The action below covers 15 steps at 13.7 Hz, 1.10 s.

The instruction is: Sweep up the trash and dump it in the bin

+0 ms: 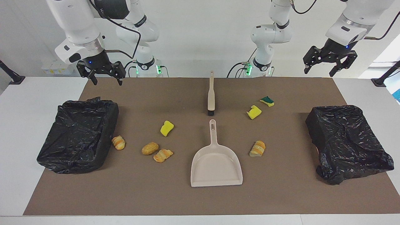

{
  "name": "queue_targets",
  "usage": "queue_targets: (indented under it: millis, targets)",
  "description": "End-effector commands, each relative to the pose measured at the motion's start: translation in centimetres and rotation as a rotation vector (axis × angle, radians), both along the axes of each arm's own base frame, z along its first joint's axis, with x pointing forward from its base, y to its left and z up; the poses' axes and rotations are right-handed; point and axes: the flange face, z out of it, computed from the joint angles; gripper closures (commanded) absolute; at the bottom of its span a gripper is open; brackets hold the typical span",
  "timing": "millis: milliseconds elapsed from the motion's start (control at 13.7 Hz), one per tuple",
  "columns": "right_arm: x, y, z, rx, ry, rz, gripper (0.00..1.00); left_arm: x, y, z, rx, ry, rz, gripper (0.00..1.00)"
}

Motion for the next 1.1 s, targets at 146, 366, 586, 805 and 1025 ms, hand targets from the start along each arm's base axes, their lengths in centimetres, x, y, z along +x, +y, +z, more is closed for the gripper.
queue_targets:
  millis: [146,366,586,805,1025]
  targets:
    - [0.3,1.3,-6.9,0.024,-0.016,0.174,0.00,-1.6,-2.8,-0.3,0.000,0.007,-0.037,0.00]
    - [1.2,1.6,-10.0,0.029,-0.032,0.215,0.00,-4.7,-5.8,-1.7,0.010,0.041,-0.042,0.00]
    - [3.0,6.4,-12.0,0.065,-0.016,0.213,0.00,-8.3,-9.1,-3.8,0.015,0.047,-0.054,0.00]
    - [4.3,13.8,-12.7,0.132,-0.037,0.135,0.00,-11.6,-12.4,-6.2,-0.004,0.057,-0.076,0.00]
    - [5.5,20.5,-15.0,0.149,-0.015,0.045,0.00,-13.6,-16.5,-9.4,-0.010,0.069,-0.060,0.00]
